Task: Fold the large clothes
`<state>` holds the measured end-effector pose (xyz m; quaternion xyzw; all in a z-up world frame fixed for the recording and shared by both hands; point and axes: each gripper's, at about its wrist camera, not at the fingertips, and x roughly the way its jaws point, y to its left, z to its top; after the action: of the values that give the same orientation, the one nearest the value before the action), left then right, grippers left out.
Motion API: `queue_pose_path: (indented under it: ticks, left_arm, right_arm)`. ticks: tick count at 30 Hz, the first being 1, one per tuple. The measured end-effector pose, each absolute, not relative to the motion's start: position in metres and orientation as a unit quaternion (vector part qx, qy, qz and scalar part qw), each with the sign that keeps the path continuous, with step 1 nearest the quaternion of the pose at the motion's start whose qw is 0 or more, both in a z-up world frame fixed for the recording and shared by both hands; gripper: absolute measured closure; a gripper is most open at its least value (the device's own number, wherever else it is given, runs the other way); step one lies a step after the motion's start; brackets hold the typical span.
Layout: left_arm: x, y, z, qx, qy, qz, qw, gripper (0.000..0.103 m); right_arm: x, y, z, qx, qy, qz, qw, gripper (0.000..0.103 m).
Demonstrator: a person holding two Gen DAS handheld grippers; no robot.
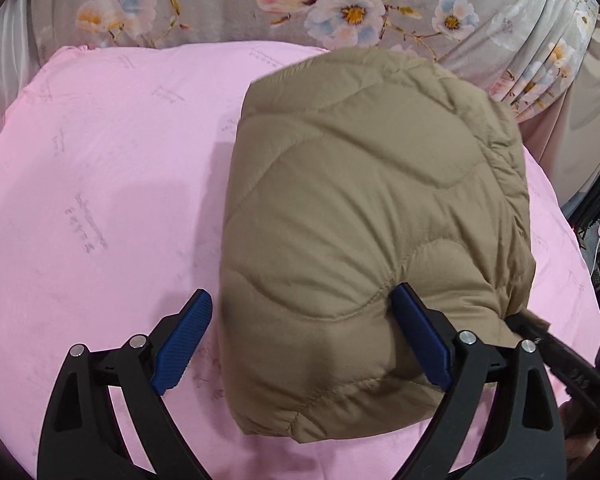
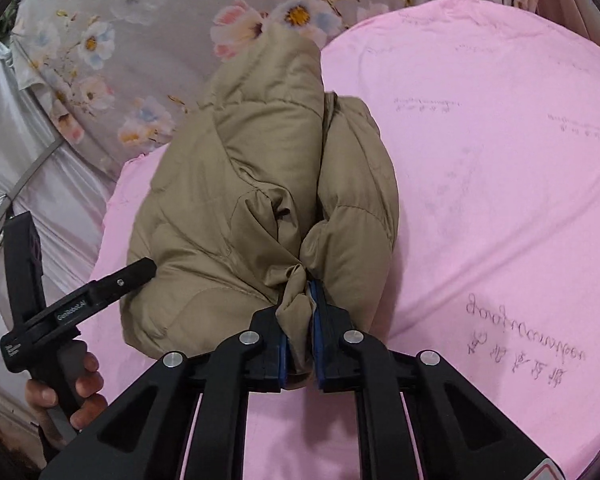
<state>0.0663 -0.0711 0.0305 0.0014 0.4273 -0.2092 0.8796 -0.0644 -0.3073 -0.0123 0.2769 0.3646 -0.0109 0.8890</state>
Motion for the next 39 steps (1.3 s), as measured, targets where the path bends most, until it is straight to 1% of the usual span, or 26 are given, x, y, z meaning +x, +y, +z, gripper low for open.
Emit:
queue_pose_path:
  ticks: [4,10,16,18,20,22,23,25,27,28,29,31,33,35,39]
  left_arm:
    - [0.063,-0.076,0.019,0.011,0.423,-0.203,0.883,0.012]
    - [0.063,-0.083,0.006,0.024,0.414,-0.191,0.89,0.009]
    - [0.069,-0.082,0.004,0.012,0.424,-0.191,0.885,0.008]
    - [0.069,-0.076,0.014,0.007,0.43,-0.198,0.881,0.012]
    - [0.066,-0.067,0.034,0.003,0.416,-0.199,0.887,0.014]
    - [0.067,-0.058,0.061,0.001,0.387,-0.198,0.901,0.014]
    - [0.07,-0.056,0.073,0.0,0.377,-0.197,0.905,0.014]
    - [0.08,-0.057,0.1,-0.006,0.355,-0.198,0.914,0.014]
    - [0.093,-0.063,0.119,-0.004,0.336,-0.194,0.921,0.013]
    - [0.099,-0.068,0.126,-0.001,0.329,-0.191,0.925,0.013]
    - [0.109,-0.077,0.133,0.003,0.325,-0.184,0.927,0.013]
    - [0.13,-0.094,0.138,0.005,0.33,-0.184,0.926,0.013]
    - [0.145,-0.108,0.136,0.011,0.337,-0.177,0.925,0.013]
    - [0.161,-0.123,0.128,0.02,0.346,-0.169,0.923,0.013]
    - [0.185,-0.153,0.101,0.038,0.374,-0.157,0.913,0.013]
  right_arm:
    - [-0.059,-0.303,-0.03,0.274,0.377,-0.019,0.885,0.094]
    - [-0.054,-0.301,-0.043,0.269,0.373,-0.024,0.888,0.095]
    - [-0.053,-0.308,-0.038,0.283,0.381,-0.016,0.88,0.094]
    - [-0.057,-0.31,-0.022,0.283,0.386,-0.017,0.878,0.091]
    - [-0.063,-0.307,0.004,0.265,0.37,-0.016,0.89,0.083]
    - [-0.066,-0.309,0.036,0.246,0.339,-0.024,0.907,0.081]
    - [-0.064,-0.311,0.05,0.244,0.325,-0.025,0.914,0.073]
    - [-0.052,-0.319,0.079,0.248,0.293,-0.022,0.923,0.065]
    - [-0.033,-0.327,0.099,0.248,0.272,-0.024,0.929,0.061]
    - [-0.02,-0.331,0.107,0.245,0.266,-0.028,0.932,0.056]
    - [-0.007,-0.335,0.111,0.244,0.264,-0.038,0.932,0.054]
    - [0.026,-0.346,0.111,0.244,0.275,-0.062,0.928,0.054]
    - [0.055,-0.353,0.101,0.248,0.303,-0.077,0.917,0.055]
    - [0.08,-0.352,0.087,0.248,0.33,-0.075,0.908,0.064]
    - [0.115,-0.34,0.058,0.222,0.355,-0.079,0.905,0.068]
